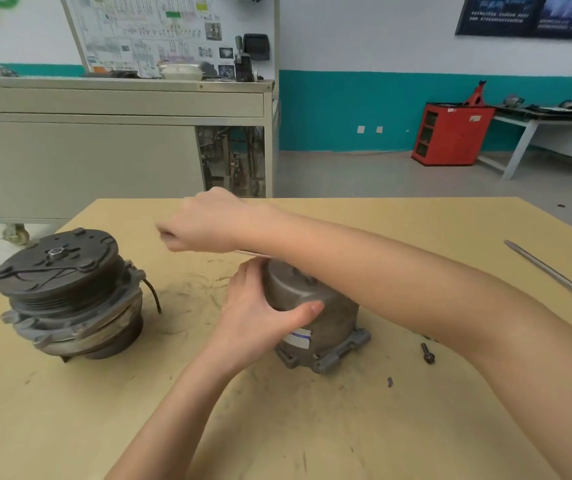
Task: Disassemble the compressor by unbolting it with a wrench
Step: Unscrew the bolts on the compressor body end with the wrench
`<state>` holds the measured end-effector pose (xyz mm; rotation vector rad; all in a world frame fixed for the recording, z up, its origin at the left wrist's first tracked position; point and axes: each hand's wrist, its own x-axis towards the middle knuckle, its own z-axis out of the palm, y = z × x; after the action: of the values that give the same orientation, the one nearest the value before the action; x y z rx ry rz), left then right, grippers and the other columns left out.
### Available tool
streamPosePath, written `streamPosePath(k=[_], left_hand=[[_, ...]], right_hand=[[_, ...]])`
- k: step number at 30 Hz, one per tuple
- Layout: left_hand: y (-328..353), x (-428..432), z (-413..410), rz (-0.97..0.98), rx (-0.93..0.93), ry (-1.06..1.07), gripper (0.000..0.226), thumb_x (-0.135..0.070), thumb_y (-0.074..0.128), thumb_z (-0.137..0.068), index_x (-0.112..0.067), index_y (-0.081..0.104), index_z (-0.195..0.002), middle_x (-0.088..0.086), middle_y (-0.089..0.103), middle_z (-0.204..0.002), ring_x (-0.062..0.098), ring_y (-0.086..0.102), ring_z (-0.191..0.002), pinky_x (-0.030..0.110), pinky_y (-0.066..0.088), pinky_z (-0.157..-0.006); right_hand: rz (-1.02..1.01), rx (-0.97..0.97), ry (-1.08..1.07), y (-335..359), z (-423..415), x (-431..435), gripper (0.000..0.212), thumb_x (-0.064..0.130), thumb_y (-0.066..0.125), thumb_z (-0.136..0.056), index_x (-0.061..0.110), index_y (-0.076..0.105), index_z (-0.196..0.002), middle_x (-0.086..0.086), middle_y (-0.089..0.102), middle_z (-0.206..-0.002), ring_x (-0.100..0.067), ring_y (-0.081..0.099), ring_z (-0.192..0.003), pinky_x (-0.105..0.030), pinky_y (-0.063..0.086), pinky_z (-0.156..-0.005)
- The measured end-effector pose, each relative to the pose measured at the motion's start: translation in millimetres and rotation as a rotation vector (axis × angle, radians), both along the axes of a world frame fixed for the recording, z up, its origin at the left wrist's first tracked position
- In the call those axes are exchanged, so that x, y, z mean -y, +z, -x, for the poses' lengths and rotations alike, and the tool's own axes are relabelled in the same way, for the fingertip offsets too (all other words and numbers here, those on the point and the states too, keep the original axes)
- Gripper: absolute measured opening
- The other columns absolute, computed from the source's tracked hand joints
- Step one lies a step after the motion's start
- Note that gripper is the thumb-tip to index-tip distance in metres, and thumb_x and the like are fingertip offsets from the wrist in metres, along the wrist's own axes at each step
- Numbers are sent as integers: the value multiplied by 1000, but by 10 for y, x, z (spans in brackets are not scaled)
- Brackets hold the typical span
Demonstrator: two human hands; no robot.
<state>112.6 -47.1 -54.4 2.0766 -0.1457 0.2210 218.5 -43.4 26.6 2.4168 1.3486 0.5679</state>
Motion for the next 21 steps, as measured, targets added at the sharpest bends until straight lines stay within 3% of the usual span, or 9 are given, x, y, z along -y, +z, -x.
streamPosePath(k=[3, 4, 6, 8, 10, 13, 15, 17, 21], left_hand=[[-64, 54, -22, 49, 15, 5, 52, -37, 82, -60, -44, 55, -104, -31, 61, -100, -2, 56, -102, 10, 43, -81], [-98, 134, -23, 50, 24, 75, 57, -21, 85, -66, -42, 56, -111, -31, 60, -103, 2, 57, -103, 13, 44, -82], [-109, 223, 11, 8, 105, 265, 69, -5, 80, -73, -34, 53, -129, -26, 52, -109, 10, 55, -111, 24, 45, -93], [-94, 197, 10, 3, 127, 235, 78, -25, 81, -68, -27, 46, -138, -23, 47, -114, 13, 49, -122, 30, 40, -104], [-21, 91, 17, -4, 24, 49, 106, -60, 68, -51, -22, 36, -145, -12, 44, -131, 11, 39, -131, 34, 34, -111], [25, 6, 16, -14, -14, 9, 120, -72, 58, -42, -21, 31, -148, -12, 40, -135, 9, 33, -134, 35, 31, -113], [15, 29, 20, -15, -5, 12, 120, -73, 57, -42, -22, 31, -147, -13, 39, -133, 8, 33, -133, 33, 31, -112], [-2, 38, 12, -21, -8, 21, 120, -73, 56, -42, -22, 31, -148, -14, 38, -132, 7, 32, -132, 30, 30, -111], [16, 25, 16, -14, -12, 16, 120, -74, 55, -42, -25, 30, -148, -16, 38, -133, 4, 31, -130, 30, 30, -109]], right_hand=[[236, 31, 65, -242, 523, 133, 37, 39, 60, -79, 26, 62, -113, 5, 69, -101, -16, 66, -87, -34, 52, -75], [252, 49, 129, -297, 706, 311, 32, 30, 57, -78, 20, 63, -108, 1, 69, -98, -20, 66, -84, -48, 51, -82], [120, 141, 322, -333, 1115, 745, 16, 14, 48, -77, 15, 61, -85, -7, 62, -77, -24, 58, -63, -62, 47, -73], [-184, 198, 519, -310, 1456, 1254, 16, 10, 49, -80, 14, 56, -66, -2, 44, -58, -19, 36, -48, -40, 37, -57], [-374, 194, 556, -324, 1629, 1735, 28, 13, 41, -85, 11, 58, -62, -2, 31, -57, -19, 24, -50, -31, 17, -57], [-575, 143, 271, -394, 1649, 2414, 46, 12, 30, -92, 3, 72, -74, -5, 46, -50, -18, 37, -40, -25, 26, -44], [-764, 41, 2, -457, 1527, 2693, 40, 7, 34, -89, -5, 72, -81, -8, 59, -55, -3, 45, -43, -14, 38, -49], [-936, -70, -224, -482, 1264, 2833, 39, 12, 35, -88, -2, 72, -89, -8, 60, -56, 6, 43, -48, -3, 32, -52], [-832, -284, -596, -284, 286, 2669, 40, 24, 36, -98, 10, 62, -71, -7, 56, -59, -19, 48, -56, -31, 32, -51]])
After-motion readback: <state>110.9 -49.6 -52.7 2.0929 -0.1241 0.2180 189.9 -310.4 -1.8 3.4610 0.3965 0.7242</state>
